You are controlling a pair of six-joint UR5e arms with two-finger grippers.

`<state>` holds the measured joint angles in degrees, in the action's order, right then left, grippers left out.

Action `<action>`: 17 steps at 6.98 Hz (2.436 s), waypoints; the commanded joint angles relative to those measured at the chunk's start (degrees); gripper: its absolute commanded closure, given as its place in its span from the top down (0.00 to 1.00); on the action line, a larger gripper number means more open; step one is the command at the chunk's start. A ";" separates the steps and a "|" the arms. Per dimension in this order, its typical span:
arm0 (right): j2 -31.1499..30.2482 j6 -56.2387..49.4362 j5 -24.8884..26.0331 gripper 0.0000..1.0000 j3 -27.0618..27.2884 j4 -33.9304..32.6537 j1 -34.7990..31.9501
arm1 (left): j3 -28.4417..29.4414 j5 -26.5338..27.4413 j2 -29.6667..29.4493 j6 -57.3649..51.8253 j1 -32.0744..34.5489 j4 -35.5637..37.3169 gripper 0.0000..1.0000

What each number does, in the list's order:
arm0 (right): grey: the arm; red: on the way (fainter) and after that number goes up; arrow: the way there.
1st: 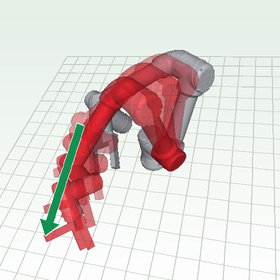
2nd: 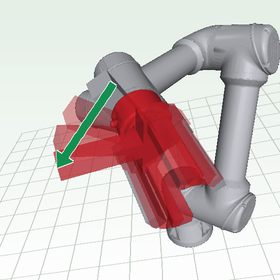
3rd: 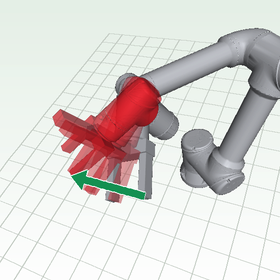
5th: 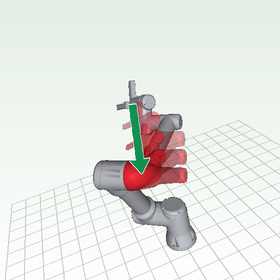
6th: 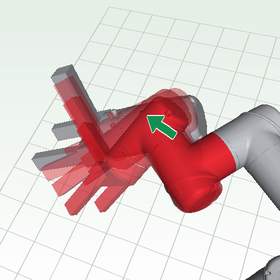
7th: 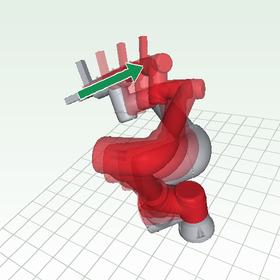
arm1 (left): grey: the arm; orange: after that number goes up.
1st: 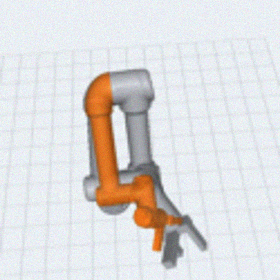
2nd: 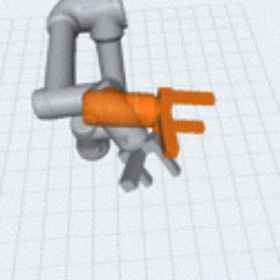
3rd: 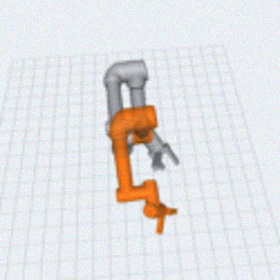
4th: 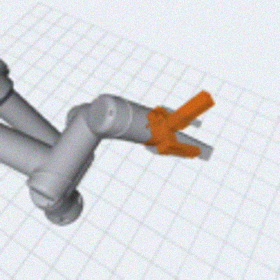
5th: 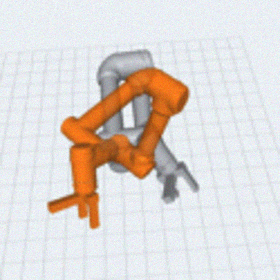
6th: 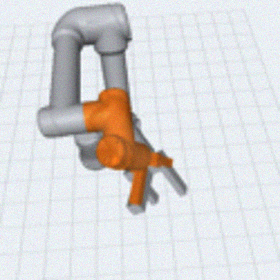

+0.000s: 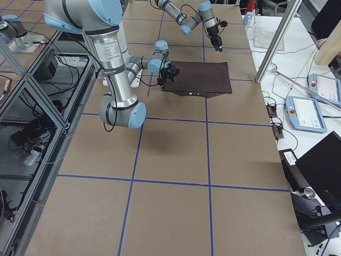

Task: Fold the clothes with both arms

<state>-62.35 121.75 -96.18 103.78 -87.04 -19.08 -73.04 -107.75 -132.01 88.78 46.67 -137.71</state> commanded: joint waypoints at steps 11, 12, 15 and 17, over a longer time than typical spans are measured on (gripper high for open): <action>1.17 -1.78 -1.11 0.00 -2.80 -0.06 0.71 | -0.09 -0.09 0.00 0.08 -0.09 0.33 0.82; 1.17 -1.87 -1.11 0.00 -2.71 -0.06 0.71 | -0.09 -0.09 0.00 0.08 -0.09 0.33 0.82; 1.35 -4.06 -2.24 0.00 -2.62 0.29 -0.34 | -0.18 -0.09 0.09 0.08 -0.09 0.51 0.83; 1.35 -4.15 -2.26 0.00 -2.62 0.38 -0.43 | -0.18 -0.09 0.70 0.08 -0.35 0.33 0.83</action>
<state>-60.96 117.80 -98.35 101.18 -86.74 -19.42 -73.20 -107.84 -131.65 88.86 46.47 -137.29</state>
